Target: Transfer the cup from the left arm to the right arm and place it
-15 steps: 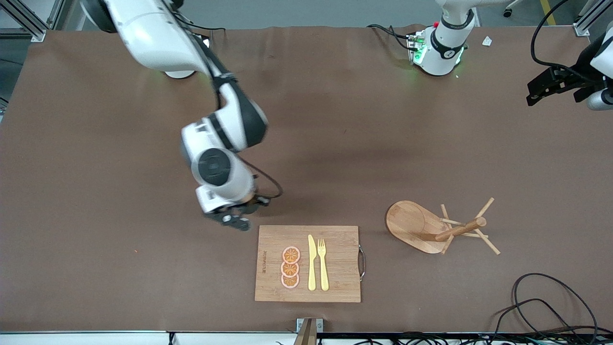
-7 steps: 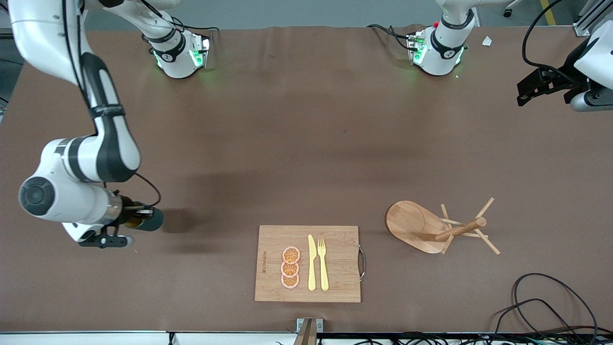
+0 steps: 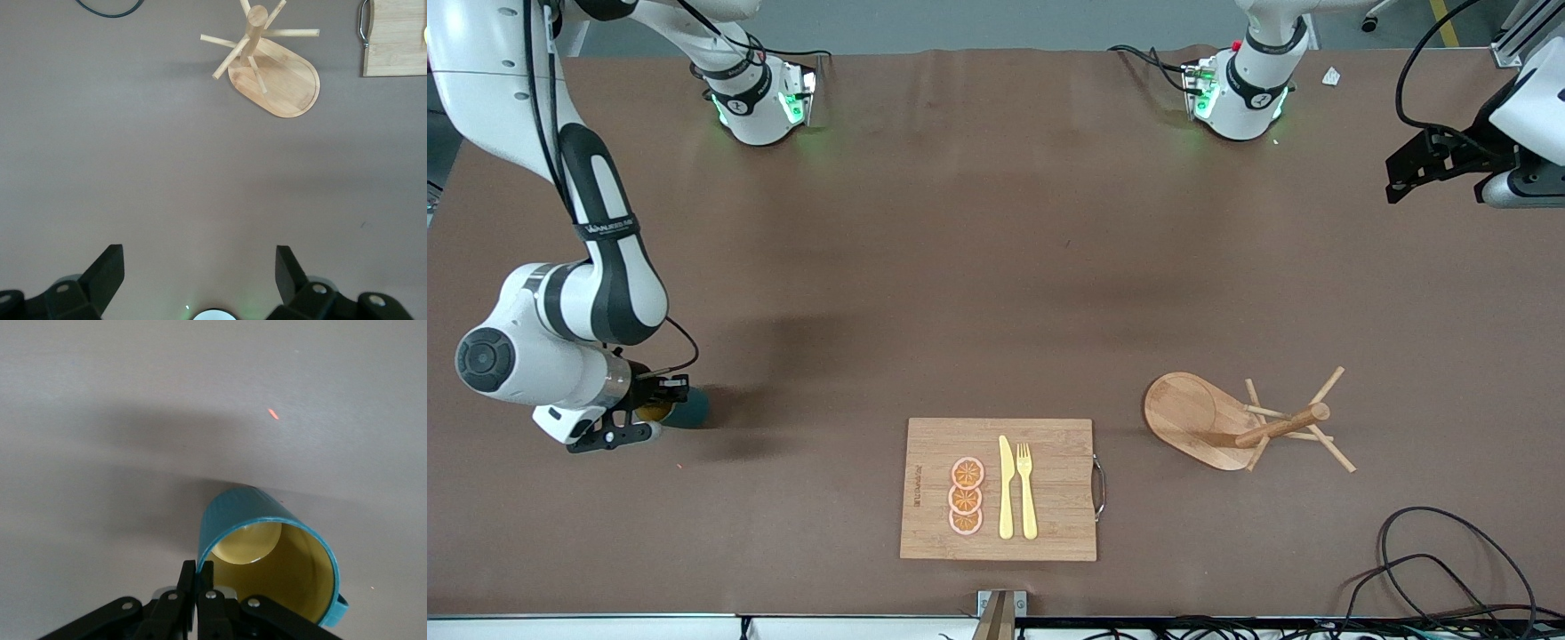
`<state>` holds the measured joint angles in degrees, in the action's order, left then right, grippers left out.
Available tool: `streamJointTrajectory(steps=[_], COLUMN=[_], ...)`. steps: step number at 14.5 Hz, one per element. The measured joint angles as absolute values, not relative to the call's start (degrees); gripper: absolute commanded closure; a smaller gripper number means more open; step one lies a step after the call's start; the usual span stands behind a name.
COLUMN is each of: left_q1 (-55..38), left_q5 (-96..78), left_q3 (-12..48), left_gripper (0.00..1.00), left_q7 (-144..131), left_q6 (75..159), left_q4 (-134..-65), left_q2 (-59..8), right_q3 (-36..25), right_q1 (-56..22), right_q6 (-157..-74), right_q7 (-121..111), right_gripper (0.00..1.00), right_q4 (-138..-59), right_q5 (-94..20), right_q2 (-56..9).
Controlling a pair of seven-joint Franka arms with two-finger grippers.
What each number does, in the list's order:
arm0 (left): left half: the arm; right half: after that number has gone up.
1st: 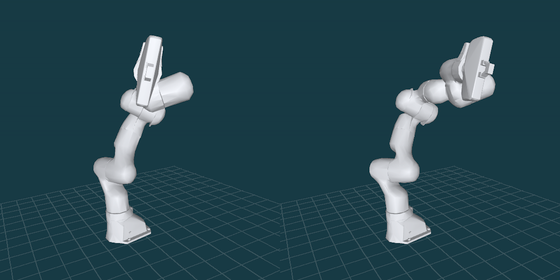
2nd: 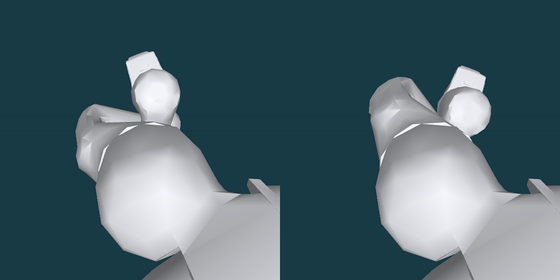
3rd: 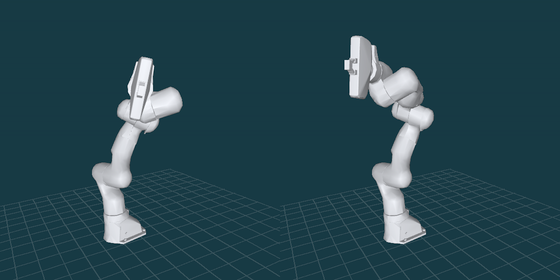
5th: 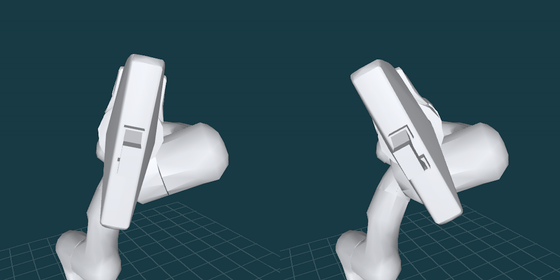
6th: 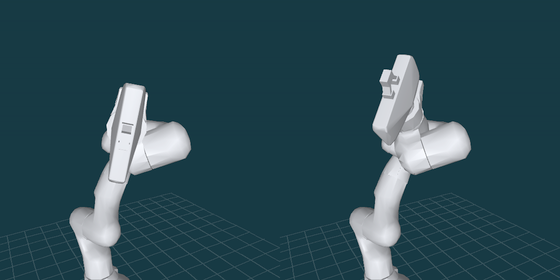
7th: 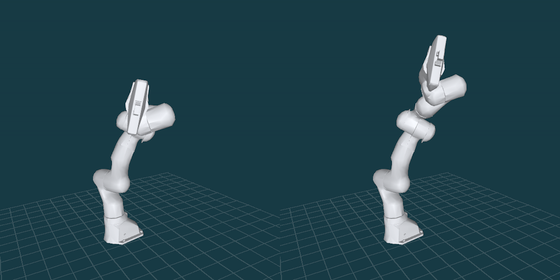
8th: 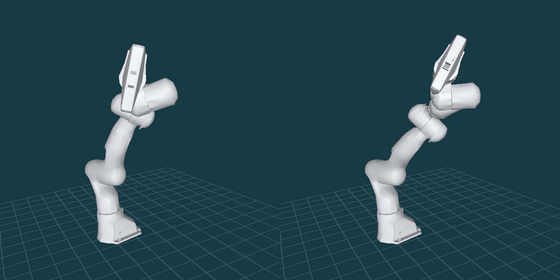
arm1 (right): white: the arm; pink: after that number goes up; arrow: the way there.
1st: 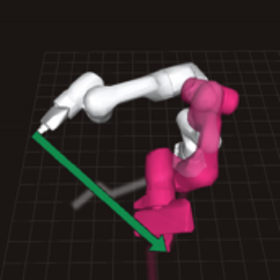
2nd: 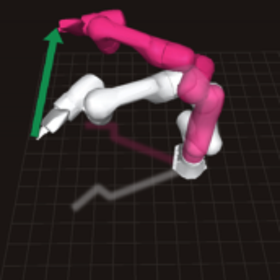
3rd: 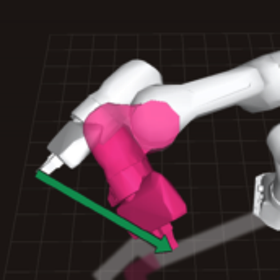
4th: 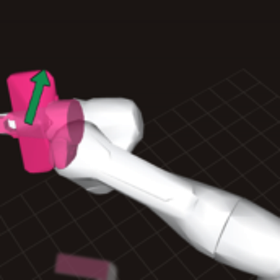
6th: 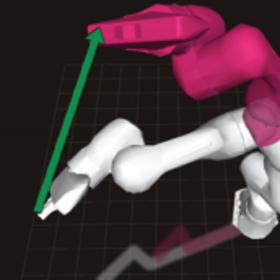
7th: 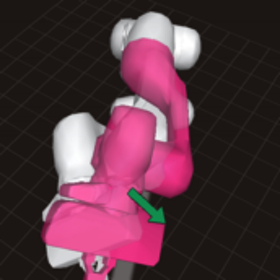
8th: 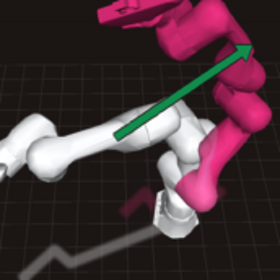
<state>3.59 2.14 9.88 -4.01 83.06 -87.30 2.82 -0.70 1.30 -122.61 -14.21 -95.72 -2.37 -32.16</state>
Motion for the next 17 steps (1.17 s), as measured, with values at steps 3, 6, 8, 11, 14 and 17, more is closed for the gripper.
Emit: streamJointTrajectory(steps=[3, 6, 8, 11, 14, 17], left_q1=[3.7, 3.7, 3.7, 3.7, 3.8, 3.9], left_q5=[2.1, 2.1, 2.1, 2.1, 2.1, 2.1], left_q3=[9.8, 9.8, 9.8, 9.7, 9.4, 9.2], left_gripper=[0.00, 0.00, 0.00, 0.00, 0.00, 0.00], left_q7=[-4.0, -4.0, -3.9, -3.9, -3.9, -3.9], left_q6=[83.9, 84.3, 84.3, 84.3, 84.3, 84.3], left_q4=[-87.5, -87.5, -87.5, -87.2, -86.9, -86.9], left_q2=[2.6, 2.1, 2.1, 2.1, 2.1, 2.1], right_q3=[-0.6, -0.6, -0.7, -0.6, -0.6, -0.6], right_q1=[1.2, 1.2, 1.2, 1.2, 1.2, 1.2], right_q6=[-122.8, -122.1, -118.5, -113.7, -108.3, -105.3], right_q7=[-14.2, -14.1, -13.4, -8.3, -5.8, -1.0], right_gripper=[0.00, 0.00, 0.00, 0.00, 0.00, 0.00], right_q4=[-95.5, -93.4, -90.5, -88.5, -88.3, -88.2], right_q5=[-2.2, -2.2, -2.2, -2.2, -2.2, -2.2], right_q2=[-32.1, -31.8, -30.6, -25.4, -18.0, -11.2])
